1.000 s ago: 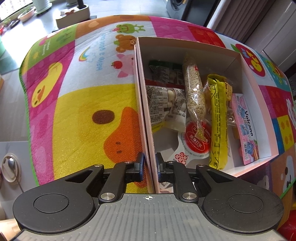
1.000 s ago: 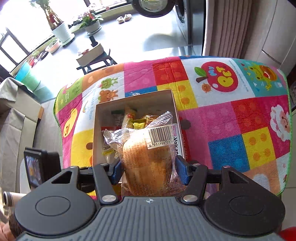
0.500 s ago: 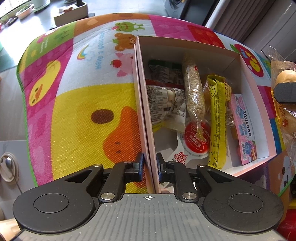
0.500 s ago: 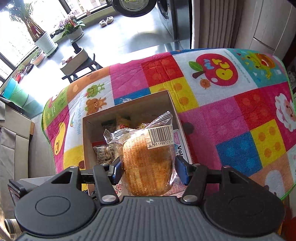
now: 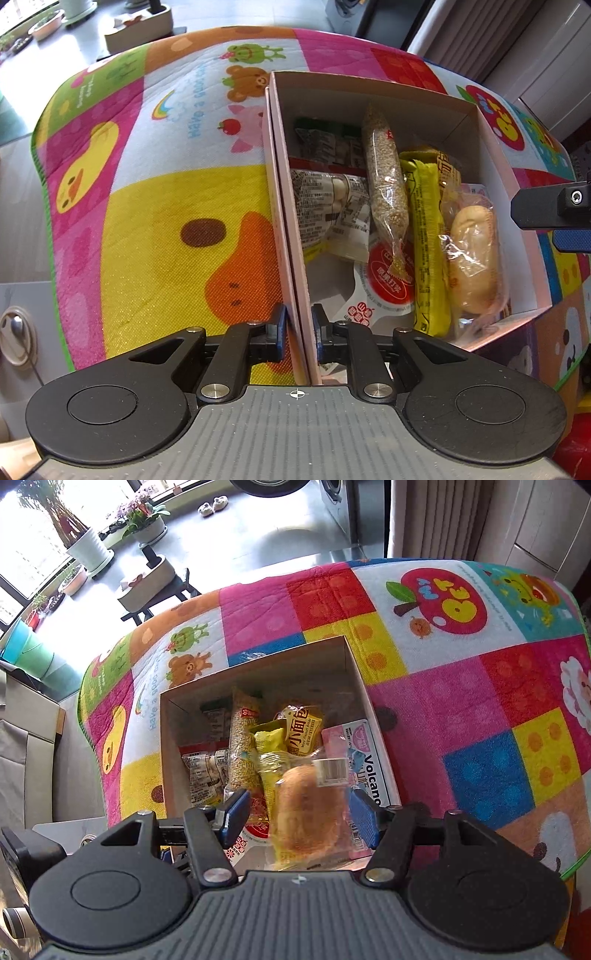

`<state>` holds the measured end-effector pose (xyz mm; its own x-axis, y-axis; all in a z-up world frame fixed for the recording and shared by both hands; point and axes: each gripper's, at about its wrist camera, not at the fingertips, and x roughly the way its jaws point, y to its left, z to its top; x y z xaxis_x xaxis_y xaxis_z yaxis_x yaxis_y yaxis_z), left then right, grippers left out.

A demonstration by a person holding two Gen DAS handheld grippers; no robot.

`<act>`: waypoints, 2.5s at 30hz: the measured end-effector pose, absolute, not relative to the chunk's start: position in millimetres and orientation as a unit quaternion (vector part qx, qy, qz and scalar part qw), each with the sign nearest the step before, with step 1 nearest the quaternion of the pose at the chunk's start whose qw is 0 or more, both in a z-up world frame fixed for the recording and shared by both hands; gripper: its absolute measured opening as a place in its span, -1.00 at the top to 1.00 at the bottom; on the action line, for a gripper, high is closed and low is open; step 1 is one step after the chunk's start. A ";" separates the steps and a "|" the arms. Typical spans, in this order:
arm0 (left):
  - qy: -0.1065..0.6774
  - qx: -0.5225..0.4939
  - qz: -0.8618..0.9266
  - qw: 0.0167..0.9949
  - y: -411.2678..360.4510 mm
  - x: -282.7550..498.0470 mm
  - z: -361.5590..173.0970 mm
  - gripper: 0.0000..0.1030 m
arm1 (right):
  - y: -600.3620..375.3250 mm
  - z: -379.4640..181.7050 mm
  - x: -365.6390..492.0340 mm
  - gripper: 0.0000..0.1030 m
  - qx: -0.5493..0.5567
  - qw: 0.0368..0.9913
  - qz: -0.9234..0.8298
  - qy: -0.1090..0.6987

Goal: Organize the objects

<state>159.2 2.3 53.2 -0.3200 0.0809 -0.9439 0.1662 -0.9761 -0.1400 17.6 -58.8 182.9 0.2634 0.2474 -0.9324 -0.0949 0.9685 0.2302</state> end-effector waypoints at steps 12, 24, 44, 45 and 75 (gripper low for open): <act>0.099 0.583 -0.806 0.018 2.2 160.1 54.1 0.68 | -68.2 174.5 7.1 -0.21 0.022 0.791 0.110 0.601; 0.088 0.585 -0.806 0.019 4.4 157.0 54.0 0.70 | -96.2 161.9 -22.4 -0.32 -0.072 0.803 0.116 0.581; 0.057 0.563 -0.825 0.003 30.8 111.8 52.0 0.74 | -97.2 110.0 -17.8 -0.25 -0.137 0.822 0.120 0.539; 0.054 0.558 -0.828 0.005 36.3 102.7 52.3 0.74 | -99.7 109.5 -11.7 -0.24 -0.135 0.826 0.117 0.535; 0.075 0.340 -0.930 0.116 76.7 224.0 63.9 -0.70 | -158.6 59.9 -67.5 -1.00 -0.087 0.889 0.132 0.429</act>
